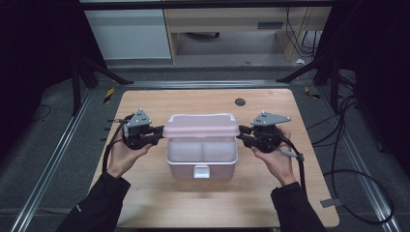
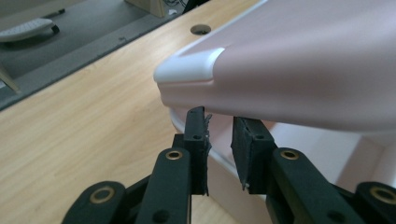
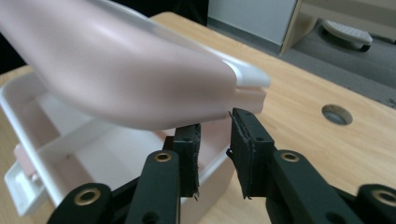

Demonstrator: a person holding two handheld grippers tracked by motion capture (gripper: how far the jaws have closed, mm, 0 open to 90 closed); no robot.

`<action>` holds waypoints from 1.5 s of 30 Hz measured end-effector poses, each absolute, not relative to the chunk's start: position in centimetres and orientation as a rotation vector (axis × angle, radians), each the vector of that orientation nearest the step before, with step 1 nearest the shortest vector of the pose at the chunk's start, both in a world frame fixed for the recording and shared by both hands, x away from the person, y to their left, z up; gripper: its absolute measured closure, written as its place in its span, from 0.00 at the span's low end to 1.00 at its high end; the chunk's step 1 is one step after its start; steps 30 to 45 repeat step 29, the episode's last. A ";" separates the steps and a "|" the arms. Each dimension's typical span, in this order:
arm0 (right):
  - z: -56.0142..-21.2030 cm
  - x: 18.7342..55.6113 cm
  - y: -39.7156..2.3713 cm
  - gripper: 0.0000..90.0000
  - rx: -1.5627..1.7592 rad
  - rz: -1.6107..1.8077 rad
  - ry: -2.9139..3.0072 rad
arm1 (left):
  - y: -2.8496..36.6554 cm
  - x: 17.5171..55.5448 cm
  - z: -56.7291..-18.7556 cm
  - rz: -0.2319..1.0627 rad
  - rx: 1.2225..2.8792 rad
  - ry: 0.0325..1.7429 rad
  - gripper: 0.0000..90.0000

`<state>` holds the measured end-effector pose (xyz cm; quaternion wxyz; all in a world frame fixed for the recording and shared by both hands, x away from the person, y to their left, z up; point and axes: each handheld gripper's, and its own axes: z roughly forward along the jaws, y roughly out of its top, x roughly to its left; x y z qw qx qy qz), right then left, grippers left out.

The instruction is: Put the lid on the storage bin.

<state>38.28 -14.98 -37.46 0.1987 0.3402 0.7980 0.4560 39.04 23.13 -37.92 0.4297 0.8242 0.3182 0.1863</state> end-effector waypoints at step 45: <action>-42.9 36.8 -21.1 0.40 1.171 1.036 2.170 | 28.9 38.7 -45.1 0.452 2.103 1.108 0.48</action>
